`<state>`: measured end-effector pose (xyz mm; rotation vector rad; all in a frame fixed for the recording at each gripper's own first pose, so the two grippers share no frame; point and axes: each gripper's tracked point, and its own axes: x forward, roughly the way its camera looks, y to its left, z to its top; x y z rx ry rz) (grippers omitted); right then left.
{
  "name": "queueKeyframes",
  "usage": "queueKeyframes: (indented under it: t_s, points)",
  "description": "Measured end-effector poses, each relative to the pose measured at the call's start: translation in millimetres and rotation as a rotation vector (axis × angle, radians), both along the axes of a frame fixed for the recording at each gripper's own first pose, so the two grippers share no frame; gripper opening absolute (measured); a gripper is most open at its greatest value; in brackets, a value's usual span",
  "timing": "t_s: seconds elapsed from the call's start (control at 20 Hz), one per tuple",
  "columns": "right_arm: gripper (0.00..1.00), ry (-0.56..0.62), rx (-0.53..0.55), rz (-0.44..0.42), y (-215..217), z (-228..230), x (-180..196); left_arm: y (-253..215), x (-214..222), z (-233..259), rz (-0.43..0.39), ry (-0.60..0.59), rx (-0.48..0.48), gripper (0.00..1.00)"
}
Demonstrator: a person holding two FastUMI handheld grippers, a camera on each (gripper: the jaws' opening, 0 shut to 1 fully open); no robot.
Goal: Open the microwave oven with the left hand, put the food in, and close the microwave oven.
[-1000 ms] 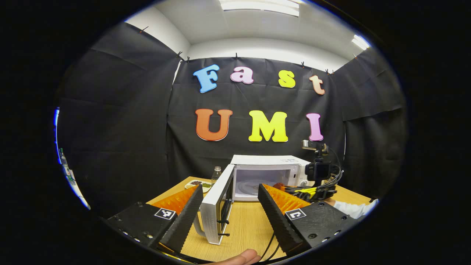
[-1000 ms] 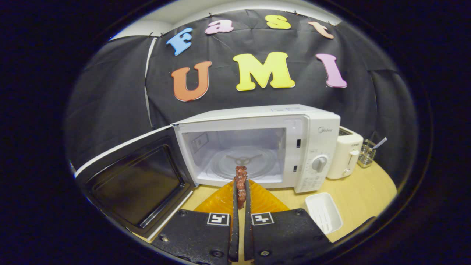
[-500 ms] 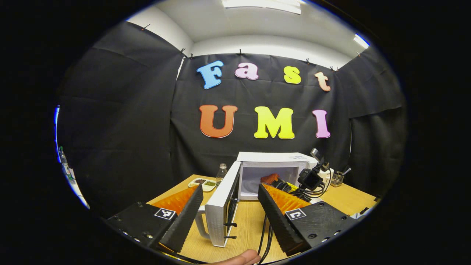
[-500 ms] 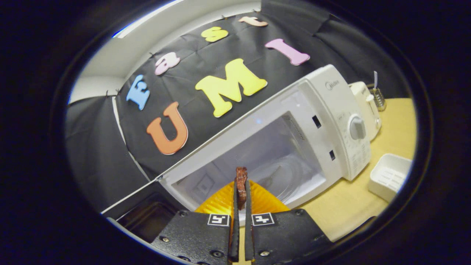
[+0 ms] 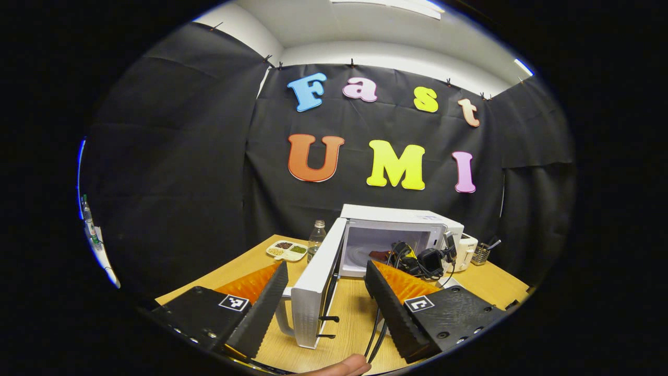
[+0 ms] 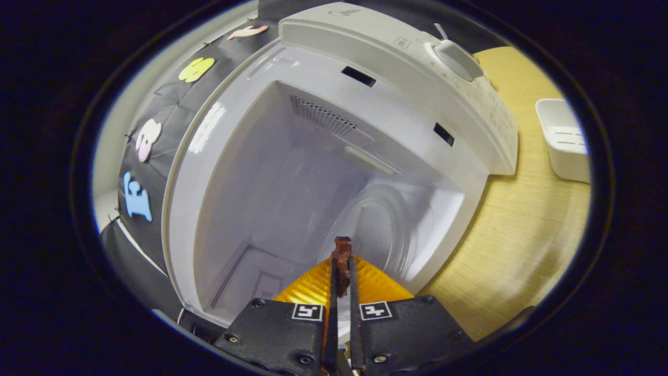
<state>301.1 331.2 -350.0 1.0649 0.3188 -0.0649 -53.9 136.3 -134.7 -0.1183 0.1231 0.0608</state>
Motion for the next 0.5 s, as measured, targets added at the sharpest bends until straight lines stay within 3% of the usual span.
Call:
queueKeyframes:
  t_s: [0.1, 0.15, 0.2, 0.25, 0.3, 0.35, 0.45, 0.5]
  points:
    - [0.14, 0.011, 0.017, -0.013, 0, -3, -1, 0, 2, -3, 0.002, 0.008, 0.006, 0.92]
    - [0.05, 0.024, -0.001, -0.013, 0, -7, 1, -2, 3, -4, -0.002, 0.013, 0.005, 0.92]
    - [0.17, 0.050, -0.041, -0.009, 0, -13, -1, -5, 3, -6, -0.007, 0.018, 0.002, 0.93]
    - [0.06, 0.046, -0.050, -0.005, -1, -11, -1, -6, 4, -8, -0.007, 0.026, 0.000, 0.93]
    - [0.25, 0.045, -0.060, 0.004, 4, -8, 0, -5, 4, -9, -0.005, 0.029, -0.001, 0.93]
    - [0.28, 0.038, -0.083, 0.012, 4, -3, -2, -6, 4, -8, -0.006, 0.027, -0.004, 0.93]
    - [0.69, 0.040, -0.204, 0.008, -1, 2, 0, -9, 5, -11, -0.014, 0.035, -0.018, 0.94]
    - [0.77, 0.037, -0.289, 0.014, -3, 6, -2, -11, 5, -13, -0.019, 0.040, -0.025, 0.94]
